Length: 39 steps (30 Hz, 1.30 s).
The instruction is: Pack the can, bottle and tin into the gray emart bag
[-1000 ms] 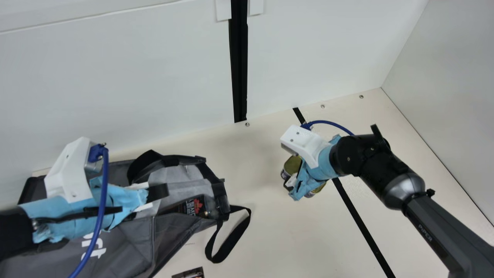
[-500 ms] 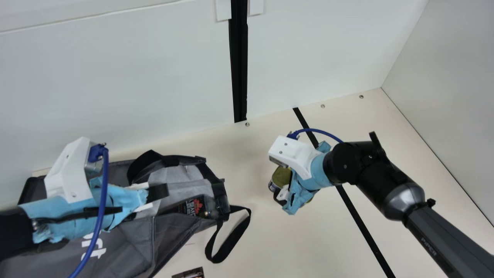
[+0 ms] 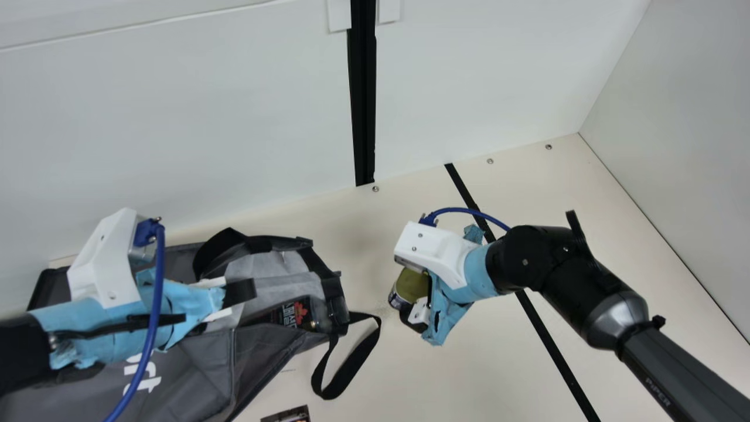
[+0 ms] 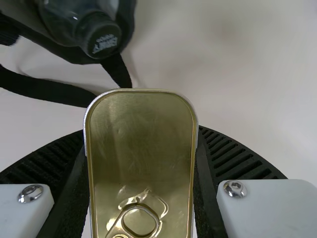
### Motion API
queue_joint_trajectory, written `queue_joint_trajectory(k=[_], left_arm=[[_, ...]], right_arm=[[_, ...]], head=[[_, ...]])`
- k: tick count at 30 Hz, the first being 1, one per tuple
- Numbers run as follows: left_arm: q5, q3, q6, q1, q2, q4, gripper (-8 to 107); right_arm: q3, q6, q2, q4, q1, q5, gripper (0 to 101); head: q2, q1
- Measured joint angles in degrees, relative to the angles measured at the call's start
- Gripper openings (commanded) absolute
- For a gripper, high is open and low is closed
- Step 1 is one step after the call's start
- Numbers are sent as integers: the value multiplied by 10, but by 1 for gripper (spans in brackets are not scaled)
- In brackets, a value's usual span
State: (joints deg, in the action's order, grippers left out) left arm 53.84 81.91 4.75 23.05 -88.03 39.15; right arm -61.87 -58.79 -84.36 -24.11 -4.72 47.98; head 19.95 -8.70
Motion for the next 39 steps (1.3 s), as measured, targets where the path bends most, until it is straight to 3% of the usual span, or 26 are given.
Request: queue_joint_trajectory(k=[24,39], left_arm=[[0,0,0,0,0,0,10],[0,0,0,0,0,0,10]], right_arm=[[6,-186,-22,-192,-4,18,0],[-17,-248,-57,-269,-22,17,0]], head=[[0,0],[0,0]])
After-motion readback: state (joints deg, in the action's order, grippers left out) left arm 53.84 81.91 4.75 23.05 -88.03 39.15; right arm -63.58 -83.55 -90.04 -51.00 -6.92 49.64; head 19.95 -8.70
